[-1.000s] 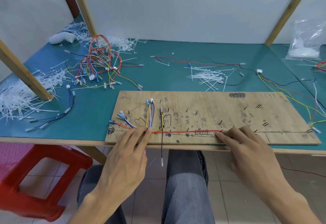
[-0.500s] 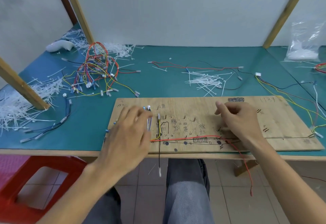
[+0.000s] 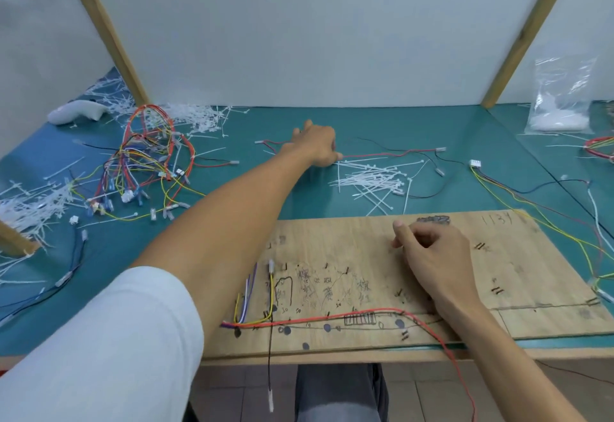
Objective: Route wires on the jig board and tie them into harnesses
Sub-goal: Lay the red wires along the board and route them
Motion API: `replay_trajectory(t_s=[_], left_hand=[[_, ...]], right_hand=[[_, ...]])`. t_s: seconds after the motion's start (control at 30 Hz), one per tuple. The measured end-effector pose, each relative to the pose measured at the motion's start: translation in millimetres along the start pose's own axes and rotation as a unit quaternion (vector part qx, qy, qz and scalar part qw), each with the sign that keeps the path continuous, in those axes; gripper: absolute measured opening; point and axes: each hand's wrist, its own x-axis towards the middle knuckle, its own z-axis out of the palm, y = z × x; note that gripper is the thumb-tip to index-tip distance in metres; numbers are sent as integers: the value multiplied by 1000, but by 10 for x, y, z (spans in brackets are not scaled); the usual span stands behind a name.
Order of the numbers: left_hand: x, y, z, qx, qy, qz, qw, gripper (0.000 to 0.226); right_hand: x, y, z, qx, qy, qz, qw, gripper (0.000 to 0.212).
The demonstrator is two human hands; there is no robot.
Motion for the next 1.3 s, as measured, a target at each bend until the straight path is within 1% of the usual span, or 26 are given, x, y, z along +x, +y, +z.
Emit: replay_trajectory(t_s=[0.07, 0.1, 0.17, 0.23, 0.37, 0.43, 0.57, 0.63, 0.73, 0.8, 0.83, 0.87, 0.9, 0.93, 0.97, 1.0, 1.07, 1.1, 1.13, 1.2, 1.23, 1.3], left_hand=[[72, -18, 64, -3, 4, 9, 1000, 19], [88, -21, 77, -16, 23, 19, 999, 15], [77, -16, 51, -65, 81, 40, 994, 11], [37, 18, -43, -122, 140, 59, 981, 7], [-108, 137, -305, -239, 246, 116, 932, 5], [-206, 222, -440, -275, 292, 148, 904, 7], [-420, 393, -720, -322, 368, 182, 853, 22], [-537, 481, -851, -331, 389, 199, 837, 22], [-714, 605, -1022, -331, 415, 223, 818, 20], [-835, 684, -1113, -328, 437, 237, 803, 21], [-899, 725, -1149, -321, 447, 245, 798, 21], [-958, 765, -1176, -311, 454, 256, 795, 19], [-1017, 805, -1194, -299, 458, 267, 793, 16], [-1078, 840, -1207, -287, 463, 276, 792, 15], [-1136, 864, -1208, -277, 466, 282, 792, 14], [-1187, 871, -1199, -271, 464, 286, 794, 14], [-1269, 826, -1150, -257, 450, 283, 807, 14], [-1306, 784, -1116, -249, 438, 282, 816, 15], [-1346, 736, -1074, -240, 423, 281, 827, 17], [-1434, 651, -992, -242, 392, 266, 847, 26], [-1484, 615, -956, -257, 383, 255, 850, 31], [-1610, 546, -902, -311, 380, 230, 840, 34]], right_hand=[[9, 17, 9, 10, -1, 2, 1000, 40], [16, 24, 13, 13, -1, 3, 1000, 38], [24, 34, 21, 16, 1, 2, 1000, 36], [29, 40, 27, 21, 4, 4, 1000, 34], [30, 43, 37, 33, 3, 15, 999, 34], [25, 31, 33, 35, 6, 21, 999, 34], [17, 0, 24, 44, -1, 35, 998, 35], [11, -40, 4, 59, -9, 47, 997, 35], [32, -210, -48, 140, -38, 89, 985, 36], [172, -427, -109, 234, -91, 114, 961, 42], [294, -550, -146, 290, -135, 121, 940, 49], [436, -680, -187, 353, -189, 132, 907, 60], [587, -805, -226, 416, -241, 150, 864, 73], [740, -921, -260, 468, -274, 167, 823, 85], [885, -1024, -295, 506, -276, 182, 797, 91], [1015, -1109, -336, 533, -252, 198, 783, 93], [1232, -1221, -414, 569, -186, 216, 771, 89], [1313, -1254, -434, 566, -171, 214, 777, 82], [1368, -1278, -442, 548, -172, 205, 793, 69], [1428, -1289, -438, 500, -186, 169, 829, 36], [1432, -1282, -432, 497, -185, 146, 835, 27], [1392, -1234, -431, 529, -176, 111, 823, 25]])
